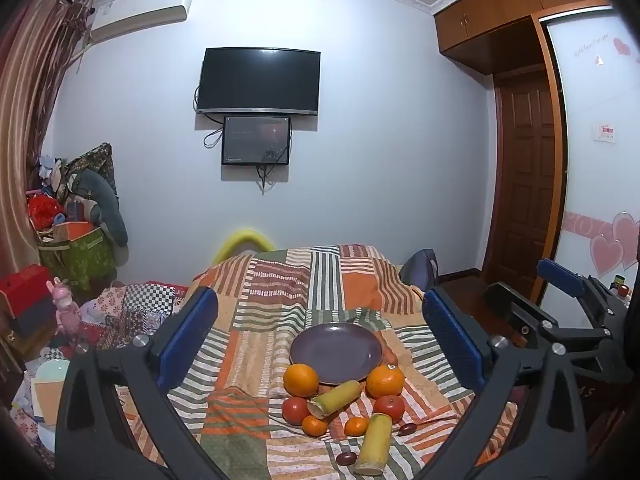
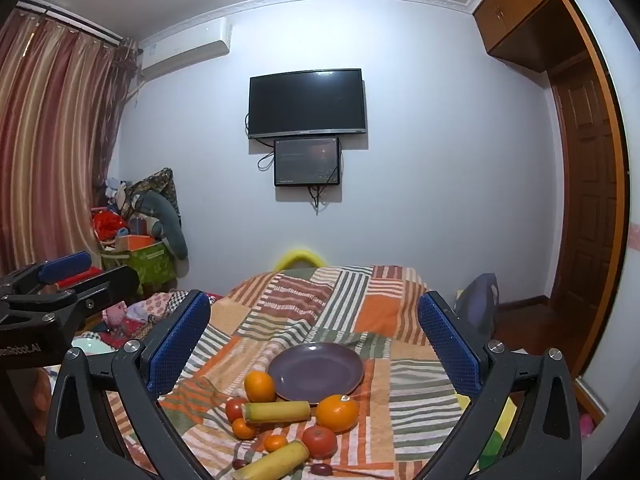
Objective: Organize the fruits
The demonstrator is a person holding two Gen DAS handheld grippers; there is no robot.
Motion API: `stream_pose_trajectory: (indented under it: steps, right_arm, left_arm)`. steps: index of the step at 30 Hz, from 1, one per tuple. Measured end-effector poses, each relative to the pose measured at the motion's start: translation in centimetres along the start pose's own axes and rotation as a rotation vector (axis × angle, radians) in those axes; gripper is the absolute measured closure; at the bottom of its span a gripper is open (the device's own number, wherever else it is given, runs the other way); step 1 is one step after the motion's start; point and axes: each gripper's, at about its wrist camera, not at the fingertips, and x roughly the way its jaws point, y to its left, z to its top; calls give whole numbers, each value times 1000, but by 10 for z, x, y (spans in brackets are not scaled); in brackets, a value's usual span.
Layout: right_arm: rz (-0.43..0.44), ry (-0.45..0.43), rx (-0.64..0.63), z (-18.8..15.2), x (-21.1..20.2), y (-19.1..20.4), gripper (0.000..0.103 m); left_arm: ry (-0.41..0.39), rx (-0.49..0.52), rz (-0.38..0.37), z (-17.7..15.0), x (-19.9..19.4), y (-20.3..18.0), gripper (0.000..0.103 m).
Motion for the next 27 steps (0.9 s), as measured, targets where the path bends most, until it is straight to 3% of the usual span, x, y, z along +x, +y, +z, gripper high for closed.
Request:
stream_pose_trajectory:
  steps: [27]
  right_arm:
    - [-15,12,34,3,-3,-6,0]
  left_arm:
    - [23,-2,-8,-4,6,1,0]
